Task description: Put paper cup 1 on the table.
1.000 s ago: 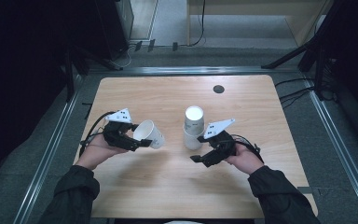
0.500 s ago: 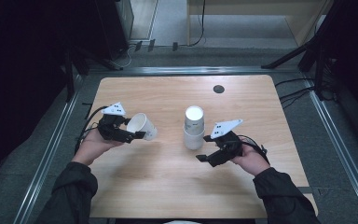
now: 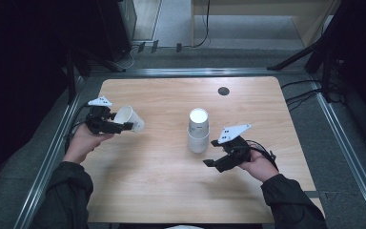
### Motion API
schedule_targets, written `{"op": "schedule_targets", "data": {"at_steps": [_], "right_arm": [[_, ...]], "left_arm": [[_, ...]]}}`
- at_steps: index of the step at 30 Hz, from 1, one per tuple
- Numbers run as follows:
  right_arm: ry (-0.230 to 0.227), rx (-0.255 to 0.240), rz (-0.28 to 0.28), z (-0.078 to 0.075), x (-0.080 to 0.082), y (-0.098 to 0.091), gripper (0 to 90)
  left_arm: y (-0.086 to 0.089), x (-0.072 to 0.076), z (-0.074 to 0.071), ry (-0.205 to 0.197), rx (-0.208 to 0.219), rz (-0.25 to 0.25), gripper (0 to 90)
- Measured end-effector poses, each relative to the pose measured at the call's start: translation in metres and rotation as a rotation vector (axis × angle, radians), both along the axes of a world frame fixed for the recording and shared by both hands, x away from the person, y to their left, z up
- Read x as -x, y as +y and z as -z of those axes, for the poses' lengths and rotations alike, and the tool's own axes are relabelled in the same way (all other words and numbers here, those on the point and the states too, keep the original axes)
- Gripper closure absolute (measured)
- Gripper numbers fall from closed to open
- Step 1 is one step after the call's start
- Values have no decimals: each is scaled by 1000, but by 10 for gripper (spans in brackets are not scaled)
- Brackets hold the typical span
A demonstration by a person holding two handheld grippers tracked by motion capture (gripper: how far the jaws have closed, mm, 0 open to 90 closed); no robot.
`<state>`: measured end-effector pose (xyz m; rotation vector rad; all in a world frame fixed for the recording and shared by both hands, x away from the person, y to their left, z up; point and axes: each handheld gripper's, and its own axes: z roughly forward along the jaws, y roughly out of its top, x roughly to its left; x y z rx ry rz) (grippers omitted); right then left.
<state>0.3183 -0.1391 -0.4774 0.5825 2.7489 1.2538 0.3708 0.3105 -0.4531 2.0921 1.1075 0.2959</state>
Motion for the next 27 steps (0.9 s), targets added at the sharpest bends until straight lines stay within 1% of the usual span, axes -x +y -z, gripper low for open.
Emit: {"op": "schedule_targets", "data": {"at_steps": [5, 10, 12, 13, 15, 18, 19, 21, 23, 27], "right_arm": [[-5, 1, 6, 1, 2, -4, 224], [-1, 0, 15, 1, 3, -6, 224], [-1, 0, 15, 2, 3, -7, 224], [0, 0, 16, 2, 3, -7, 224], [0, 2, 16, 2, 3, -7, 224], [1, 2, 15, 2, 3, -7, 224], [1, 3, 15, 2, 3, -6, 224], [2, 10, 15, 3, 3, -6, 224], [-6, 14, 10, 3, 2, -6, 224], [-7, 18, 6, 4, 2, -4, 224]], "left_arm": [[12, -7, 4, 25, -40, -67, 293], [18, -12, 12, 59, -101, -109, 287], [18, -14, 15, 66, -132, -123, 287], [17, -14, 17, 69, -141, -127, 285], [14, -15, 20, 75, -173, -127, 282], [9, -15, 23, 86, -209, -118, 277], [7, -15, 24, 94, -222, -108, 276], [5, -15, 26, 107, -228, -99, 275], [3, -15, 27, 108, -249, -99, 274], [2, -16, 29, 115, -259, -103, 266]]}}
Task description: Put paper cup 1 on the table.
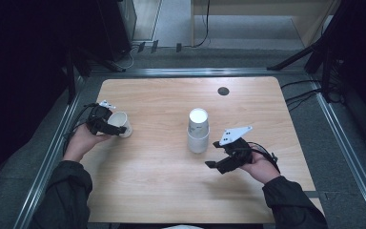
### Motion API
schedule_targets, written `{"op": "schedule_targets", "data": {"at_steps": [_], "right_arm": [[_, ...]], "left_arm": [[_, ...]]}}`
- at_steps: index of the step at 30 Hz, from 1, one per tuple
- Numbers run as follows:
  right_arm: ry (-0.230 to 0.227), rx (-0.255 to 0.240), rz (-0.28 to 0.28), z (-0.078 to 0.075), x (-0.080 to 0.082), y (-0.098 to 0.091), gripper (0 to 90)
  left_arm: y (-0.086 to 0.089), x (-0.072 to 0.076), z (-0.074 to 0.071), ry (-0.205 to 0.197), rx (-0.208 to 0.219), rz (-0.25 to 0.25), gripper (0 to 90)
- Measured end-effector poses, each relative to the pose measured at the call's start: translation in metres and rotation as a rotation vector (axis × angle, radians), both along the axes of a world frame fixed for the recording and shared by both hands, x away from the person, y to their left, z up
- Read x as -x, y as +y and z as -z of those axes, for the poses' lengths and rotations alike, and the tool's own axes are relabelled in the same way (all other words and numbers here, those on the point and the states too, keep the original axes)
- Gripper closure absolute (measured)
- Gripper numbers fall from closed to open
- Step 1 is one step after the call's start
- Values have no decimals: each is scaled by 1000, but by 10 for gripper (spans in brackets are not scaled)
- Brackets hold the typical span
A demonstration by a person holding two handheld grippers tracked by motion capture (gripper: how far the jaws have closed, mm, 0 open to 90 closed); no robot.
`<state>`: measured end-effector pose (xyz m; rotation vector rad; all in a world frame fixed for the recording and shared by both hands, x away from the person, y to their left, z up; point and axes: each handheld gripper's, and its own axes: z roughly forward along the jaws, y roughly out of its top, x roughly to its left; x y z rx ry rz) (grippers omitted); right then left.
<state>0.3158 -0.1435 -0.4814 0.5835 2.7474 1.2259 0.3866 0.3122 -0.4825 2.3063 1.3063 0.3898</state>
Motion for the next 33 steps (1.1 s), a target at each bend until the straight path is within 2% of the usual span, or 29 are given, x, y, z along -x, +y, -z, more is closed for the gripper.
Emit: {"op": "schedule_targets", "data": {"at_steps": [7, 12, 17, 23, 29, 33], "right_arm": [[0, 3, -7, 1, 0, 1, 224], [-1, 5, -10, 1, 0, 1, 224], [-4, 3, -7, 1, 0, 0, 224], [-5, 1, -5, 0, 0, -1, 224], [13, -22, -9, -1, -2, -4, 224], [23, -37, 2, -2, -4, -7, 224]], "left_arm": [[-4, -1, 2, 5, -16, 6, 259], [-5, -2, 3, 2, -14, 0, 237], [-6, -3, 4, 15, -7, 4, 213], [-3, -3, 3, 14, 18, -5, 132], [4, 1, -3, 7, 81, -6, 128], [8, 5, -8, -1, 91, -8, 131]]}}
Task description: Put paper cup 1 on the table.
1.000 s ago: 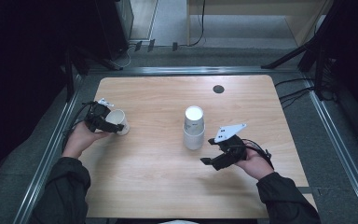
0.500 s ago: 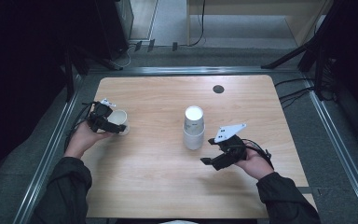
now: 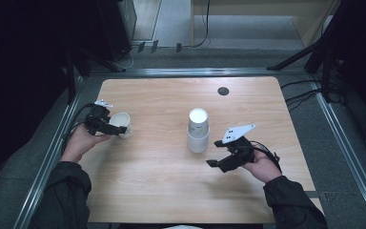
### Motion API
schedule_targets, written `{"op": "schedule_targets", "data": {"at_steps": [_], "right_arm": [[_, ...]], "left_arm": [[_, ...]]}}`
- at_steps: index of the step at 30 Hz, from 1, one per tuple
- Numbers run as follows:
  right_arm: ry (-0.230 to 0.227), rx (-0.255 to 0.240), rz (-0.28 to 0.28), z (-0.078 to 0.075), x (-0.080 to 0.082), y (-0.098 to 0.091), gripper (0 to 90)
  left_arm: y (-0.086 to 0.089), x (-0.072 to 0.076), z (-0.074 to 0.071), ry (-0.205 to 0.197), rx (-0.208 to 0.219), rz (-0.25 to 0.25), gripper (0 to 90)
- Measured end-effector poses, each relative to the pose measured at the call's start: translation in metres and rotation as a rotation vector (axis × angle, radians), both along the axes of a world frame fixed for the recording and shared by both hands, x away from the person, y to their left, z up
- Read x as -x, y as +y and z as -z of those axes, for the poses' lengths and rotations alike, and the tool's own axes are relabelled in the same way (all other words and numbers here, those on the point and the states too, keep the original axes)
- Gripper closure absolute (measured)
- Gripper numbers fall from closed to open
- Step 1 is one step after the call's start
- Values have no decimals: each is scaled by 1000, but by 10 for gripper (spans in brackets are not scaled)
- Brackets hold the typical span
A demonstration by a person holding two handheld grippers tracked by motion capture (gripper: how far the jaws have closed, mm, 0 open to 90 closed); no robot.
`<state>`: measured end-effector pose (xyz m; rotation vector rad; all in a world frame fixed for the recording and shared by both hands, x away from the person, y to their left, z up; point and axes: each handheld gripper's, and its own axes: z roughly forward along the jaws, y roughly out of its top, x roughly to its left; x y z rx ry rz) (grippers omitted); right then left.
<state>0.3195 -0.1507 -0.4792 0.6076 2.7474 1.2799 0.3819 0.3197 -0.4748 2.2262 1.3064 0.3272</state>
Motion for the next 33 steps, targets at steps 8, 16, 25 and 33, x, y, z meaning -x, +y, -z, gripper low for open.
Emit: {"op": "schedule_targets", "data": {"at_steps": [8, 16, 25, 33], "right_arm": [[-15, -8, 11, -7, -3, -6, 219], [6, 18, 27, -17, -6, -11, 169], [-31, 17, 46, -25, -9, -13, 156], [-34, 18, 24, -33, -14, -12, 147]], "left_arm": [[7, 10, -15, -26, 54, 2, 132], [7, 23, -26, -41, 72, 43, 136], [-1, 35, -36, -50, 89, 89, 143], [-9, 44, -41, -62, 128, 130, 143]]}}
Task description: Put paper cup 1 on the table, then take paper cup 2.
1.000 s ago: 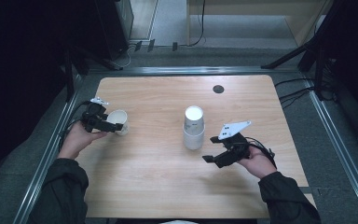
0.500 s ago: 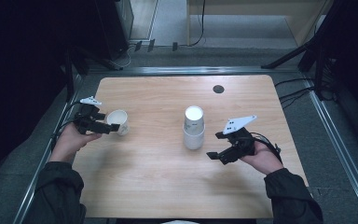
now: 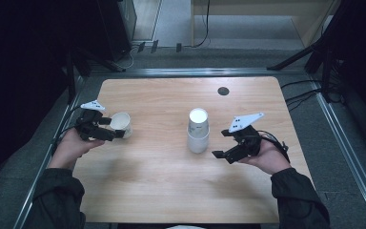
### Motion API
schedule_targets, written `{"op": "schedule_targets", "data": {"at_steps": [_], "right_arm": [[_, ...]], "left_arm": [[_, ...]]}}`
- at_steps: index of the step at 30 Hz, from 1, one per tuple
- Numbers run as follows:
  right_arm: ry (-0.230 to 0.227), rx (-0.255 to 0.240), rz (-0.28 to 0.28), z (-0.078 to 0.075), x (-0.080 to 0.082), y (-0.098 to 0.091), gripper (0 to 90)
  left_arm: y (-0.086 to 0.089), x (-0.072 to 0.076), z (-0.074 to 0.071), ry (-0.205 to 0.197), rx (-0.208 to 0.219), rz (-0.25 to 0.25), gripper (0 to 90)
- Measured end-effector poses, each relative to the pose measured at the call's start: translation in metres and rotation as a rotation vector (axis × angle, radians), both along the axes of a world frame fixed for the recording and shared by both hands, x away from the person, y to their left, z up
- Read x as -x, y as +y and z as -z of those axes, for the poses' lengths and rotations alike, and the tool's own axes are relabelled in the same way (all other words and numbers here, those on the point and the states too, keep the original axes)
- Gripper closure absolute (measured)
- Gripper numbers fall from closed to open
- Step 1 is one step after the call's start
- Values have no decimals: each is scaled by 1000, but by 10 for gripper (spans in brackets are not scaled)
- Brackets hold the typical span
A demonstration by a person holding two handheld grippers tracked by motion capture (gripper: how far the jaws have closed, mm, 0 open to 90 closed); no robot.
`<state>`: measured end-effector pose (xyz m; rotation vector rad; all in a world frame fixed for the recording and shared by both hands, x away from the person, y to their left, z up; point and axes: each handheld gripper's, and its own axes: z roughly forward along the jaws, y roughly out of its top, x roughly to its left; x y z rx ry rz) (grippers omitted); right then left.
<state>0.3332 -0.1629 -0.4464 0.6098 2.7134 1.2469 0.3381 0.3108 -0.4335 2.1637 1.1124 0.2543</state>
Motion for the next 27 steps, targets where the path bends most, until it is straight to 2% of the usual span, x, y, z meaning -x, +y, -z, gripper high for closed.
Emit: {"op": "schedule_targets", "data": {"at_steps": [4, 6, 9, 12, 18, 27], "right_arm": [[-1, -3, -3, -3, -2, 0, 149], [7, -9, -17, -4, -4, 0, 187], [16, -8, -22, -7, -8, 2, 194], [1, 0, -32, -10, -10, 4, 210], [18, -43, -36, -14, -21, 1, 213], [23, -25, -51, -19, -35, 6, 207]], "left_arm": [[-6, 3, -2, -3, 7, 22, 143], [-9, 5, -3, -4, 6, 39, 143], [-15, 7, -3, -6, 15, 64, 143], [-21, 9, -3, -6, 14, 88, 143], [-34, 14, 0, -7, 22, 148, 143], [-47, 15, 4, -6, 36, 205, 143]]}}
